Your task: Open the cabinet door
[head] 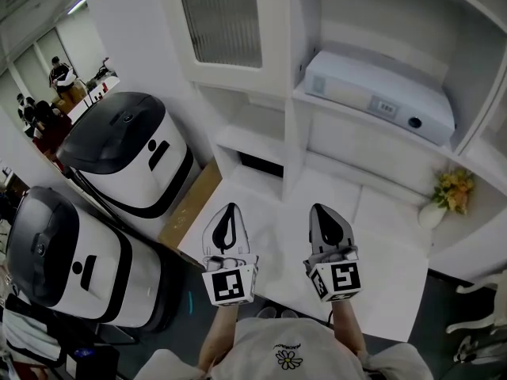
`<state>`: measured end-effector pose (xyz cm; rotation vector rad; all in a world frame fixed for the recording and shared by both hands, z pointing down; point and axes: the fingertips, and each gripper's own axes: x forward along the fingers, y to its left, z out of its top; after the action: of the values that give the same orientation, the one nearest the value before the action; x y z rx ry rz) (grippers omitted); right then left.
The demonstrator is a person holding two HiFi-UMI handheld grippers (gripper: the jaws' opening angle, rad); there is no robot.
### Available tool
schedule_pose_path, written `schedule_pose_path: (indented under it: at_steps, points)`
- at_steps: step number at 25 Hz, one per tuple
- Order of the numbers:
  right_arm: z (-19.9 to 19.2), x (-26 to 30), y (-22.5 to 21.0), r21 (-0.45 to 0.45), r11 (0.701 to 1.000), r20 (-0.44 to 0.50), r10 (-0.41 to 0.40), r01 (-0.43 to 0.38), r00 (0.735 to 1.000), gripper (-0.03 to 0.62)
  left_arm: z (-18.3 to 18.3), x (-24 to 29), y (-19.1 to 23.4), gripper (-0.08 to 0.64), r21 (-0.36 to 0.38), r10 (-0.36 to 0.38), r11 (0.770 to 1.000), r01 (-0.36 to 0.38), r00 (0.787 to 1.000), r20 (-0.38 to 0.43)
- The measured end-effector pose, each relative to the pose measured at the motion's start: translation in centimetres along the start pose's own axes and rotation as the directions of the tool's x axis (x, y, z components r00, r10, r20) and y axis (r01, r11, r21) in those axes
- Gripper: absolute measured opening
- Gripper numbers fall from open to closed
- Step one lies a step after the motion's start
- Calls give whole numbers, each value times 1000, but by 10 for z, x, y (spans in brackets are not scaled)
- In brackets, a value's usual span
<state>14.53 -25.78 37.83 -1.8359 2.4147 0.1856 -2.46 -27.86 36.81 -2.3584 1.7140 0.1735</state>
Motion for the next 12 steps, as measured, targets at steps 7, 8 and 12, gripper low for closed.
schedule_pose_path:
  at_steps: [7,8,12]
  points:
    - [3,3,-5,10,1000,11,-6,6,1000,-2,0,-2,1,6,-19,3,1000,-3,1000,8]
    - [4,5,-5,9,1000,11,-4,4,1000,-2,2,-2,1,6,-12,2,1000,-2,1000,15]
    - [15,14,-9,-26,1000,24,-9,10,1000,-2,5,-1,5,6,-5,6,1000,-6,1000,14]
